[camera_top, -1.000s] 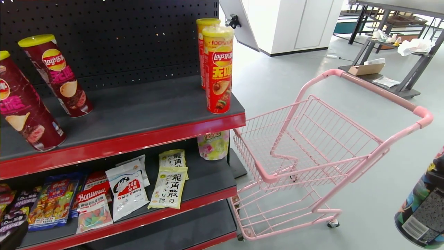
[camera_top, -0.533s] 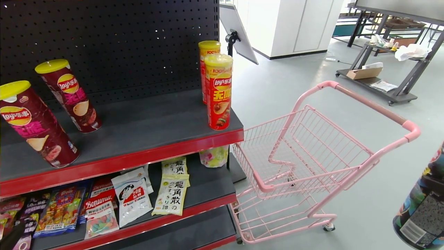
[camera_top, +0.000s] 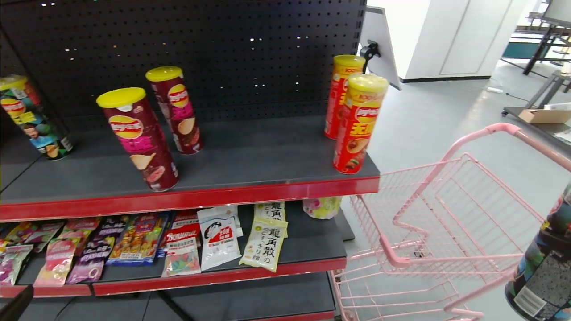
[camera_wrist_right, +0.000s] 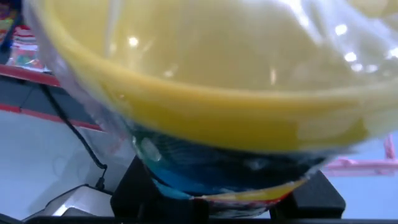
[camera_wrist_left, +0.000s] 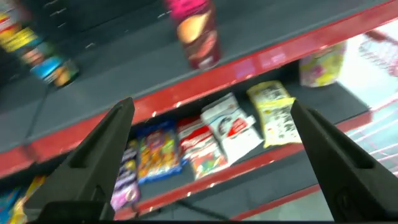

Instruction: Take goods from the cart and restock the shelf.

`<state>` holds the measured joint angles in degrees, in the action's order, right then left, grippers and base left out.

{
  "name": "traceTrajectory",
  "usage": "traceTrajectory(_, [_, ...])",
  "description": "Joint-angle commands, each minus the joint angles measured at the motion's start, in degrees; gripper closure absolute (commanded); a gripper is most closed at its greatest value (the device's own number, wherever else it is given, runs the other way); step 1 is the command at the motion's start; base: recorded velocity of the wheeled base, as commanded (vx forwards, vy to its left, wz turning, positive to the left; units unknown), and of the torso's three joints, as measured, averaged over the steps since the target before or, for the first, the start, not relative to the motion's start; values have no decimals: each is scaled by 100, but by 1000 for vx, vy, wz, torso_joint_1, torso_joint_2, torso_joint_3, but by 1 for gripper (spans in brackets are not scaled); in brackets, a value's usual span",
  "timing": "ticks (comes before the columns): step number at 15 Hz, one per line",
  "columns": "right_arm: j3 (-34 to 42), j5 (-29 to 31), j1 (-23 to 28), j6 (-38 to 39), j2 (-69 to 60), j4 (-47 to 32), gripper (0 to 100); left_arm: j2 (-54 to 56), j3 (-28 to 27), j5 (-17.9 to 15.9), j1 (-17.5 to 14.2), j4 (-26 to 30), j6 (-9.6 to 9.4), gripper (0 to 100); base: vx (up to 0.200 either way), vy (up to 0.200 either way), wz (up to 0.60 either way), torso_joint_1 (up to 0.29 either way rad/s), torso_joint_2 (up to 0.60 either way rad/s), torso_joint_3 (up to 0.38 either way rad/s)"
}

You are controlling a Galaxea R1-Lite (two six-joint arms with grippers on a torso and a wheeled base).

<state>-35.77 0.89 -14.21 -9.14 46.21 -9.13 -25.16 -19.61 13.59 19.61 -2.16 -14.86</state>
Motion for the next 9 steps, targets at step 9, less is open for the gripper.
traceTrajectory(9, [439, -651, -64, 9, -517, 298, 100, -50, 19, -15, -2, 5, 9, 0, 0, 156, 0, 2, 2, 4])
